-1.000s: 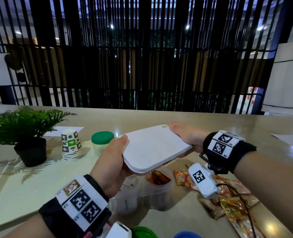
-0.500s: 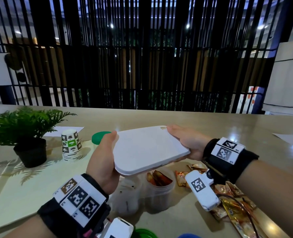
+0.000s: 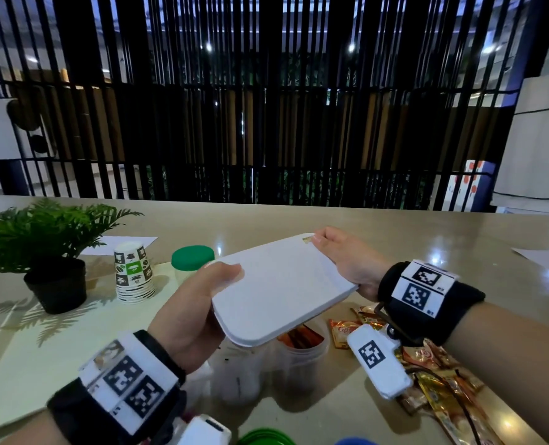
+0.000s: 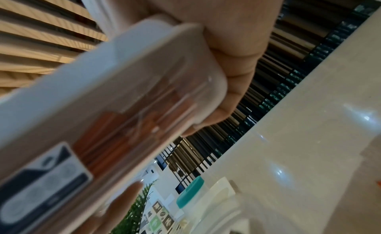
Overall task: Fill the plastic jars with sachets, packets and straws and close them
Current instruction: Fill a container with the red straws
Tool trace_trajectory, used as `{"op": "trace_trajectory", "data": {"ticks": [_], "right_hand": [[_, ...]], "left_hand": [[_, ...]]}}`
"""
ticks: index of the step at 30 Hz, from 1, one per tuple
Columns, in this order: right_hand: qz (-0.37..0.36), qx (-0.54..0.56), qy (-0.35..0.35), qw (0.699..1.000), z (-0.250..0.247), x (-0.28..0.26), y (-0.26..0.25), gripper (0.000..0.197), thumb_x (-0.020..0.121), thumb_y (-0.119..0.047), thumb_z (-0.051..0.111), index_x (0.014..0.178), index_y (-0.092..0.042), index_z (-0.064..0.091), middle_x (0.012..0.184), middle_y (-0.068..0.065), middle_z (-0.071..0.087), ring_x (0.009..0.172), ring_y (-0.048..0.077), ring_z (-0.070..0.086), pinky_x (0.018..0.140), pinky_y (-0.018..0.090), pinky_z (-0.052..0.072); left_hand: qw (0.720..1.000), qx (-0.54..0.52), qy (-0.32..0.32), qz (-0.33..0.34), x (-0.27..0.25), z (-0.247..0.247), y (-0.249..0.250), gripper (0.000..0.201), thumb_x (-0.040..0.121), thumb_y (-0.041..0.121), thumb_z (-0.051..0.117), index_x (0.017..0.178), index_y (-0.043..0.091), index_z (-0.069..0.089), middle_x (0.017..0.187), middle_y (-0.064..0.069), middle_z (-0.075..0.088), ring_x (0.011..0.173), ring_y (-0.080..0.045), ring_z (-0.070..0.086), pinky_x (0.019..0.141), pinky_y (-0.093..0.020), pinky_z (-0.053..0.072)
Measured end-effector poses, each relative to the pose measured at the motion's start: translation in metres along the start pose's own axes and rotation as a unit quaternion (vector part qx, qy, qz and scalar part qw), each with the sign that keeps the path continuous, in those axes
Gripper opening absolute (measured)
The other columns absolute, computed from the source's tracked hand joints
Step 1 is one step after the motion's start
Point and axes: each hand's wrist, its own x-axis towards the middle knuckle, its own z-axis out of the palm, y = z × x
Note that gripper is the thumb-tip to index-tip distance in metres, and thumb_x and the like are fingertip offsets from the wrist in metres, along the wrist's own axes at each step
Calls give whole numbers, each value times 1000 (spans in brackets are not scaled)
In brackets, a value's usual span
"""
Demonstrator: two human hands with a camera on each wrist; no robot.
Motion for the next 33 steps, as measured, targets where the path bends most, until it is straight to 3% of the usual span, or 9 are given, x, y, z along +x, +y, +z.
{"op": "trace_trajectory", "data": {"ticks": [2, 7, 11, 14, 17, 20, 24, 29, 33], "right_hand": [[-9, -1, 4, 1000, -4, 1, -2, 22, 101, -32, 43, 92, -17, 57, 91, 15, 60, 80, 26, 54, 66, 37, 42], [20, 0, 9, 1000, -9, 10, -6, 37, 95, -44, 52, 107, -12, 65, 99, 8, 70, 85, 27, 65, 80, 37, 49], [85, -73, -44, 993, -14, 13, -10, 57, 64, -78, 56, 95, -30, 60, 114, -1, 53, 101, 25, 52, 101, 42, 39], [86, -73, -52, 992, -13, 15, -9, 26, 86, -63, 50, 86, -37, 56, 126, -1, 53, 83, 9, 46, 80, 22, 38], [77, -91, -40, 992, -13, 17, -5, 37, 84, -65, 52, 93, -31, 62, 139, 8, 52, 90, 15, 52, 86, 28, 43], [91, -93, -4, 992, -16, 19, -3, 97, 52, -84, 59, 113, -9, 66, 119, 13, 66, 103, 31, 62, 100, 45, 45], [105, -3, -34, 994, -25, 16, -3, 58, 87, -61, 51, 109, -9, 62, 71, 6, 68, 59, 21, 66, 58, 28, 55], [88, -18, -17, 996, -23, 10, -6, 52, 89, -62, 46, 84, -12, 60, 53, 4, 58, 43, 18, 58, 43, 19, 40], [72, -9, -4, 997, -22, 11, -4, 49, 91, -58, 49, 71, -14, 57, 45, 0, 50, 39, 14, 40, 42, 19, 28]], "left_hand": [[998, 47, -37, -34, -1, -5, 5, 48, 67, 10, 69, 114, 3, 64, 112, -21, 70, 94, -35, 64, 88, -46, 45], [997, 63, -46, -21, 1, -4, 9, 37, 70, 10, 60, 106, 4, 65, 102, -18, 72, 86, -31, 66, 80, -41, 51], [996, 63, -53, -37, 2, -4, 3, 38, 69, 11, 61, 106, 3, 65, 96, -16, 73, 79, -28, 68, 66, -34, 56], [991, 78, -85, -65, 3, -6, 3, 39, 70, 6, 70, 108, 2, 66, 98, -17, 73, 76, -25, 71, 58, -30, 57], [988, 89, -99, -75, 6, -9, 4, 43, 67, 14, 69, 109, 3, 68, 104, -18, 70, 84, -28, 67, 69, -36, 50], [991, 82, -85, -60, 7, -7, 2, 44, 69, 8, 74, 112, 2, 65, 107, -18, 71, 85, -27, 69, 74, -36, 52], [998, 32, -42, -39, 9, 0, 2, 30, 78, 12, 63, 105, 1, 65, 98, -15, 73, 83, -27, 68, 84, -40, 53], [998, 9, -45, -47, 11, 3, 2, 19, 86, 11, 58, 101, 2, 65, 91, -13, 75, 69, -21, 72, 57, -32, 60], [992, 8, -85, -95, 10, -1, 7, 26, 74, 19, 64, 89, 0, 73, 89, -17, 74, 66, -28, 72, 56, -43, 58]]}}
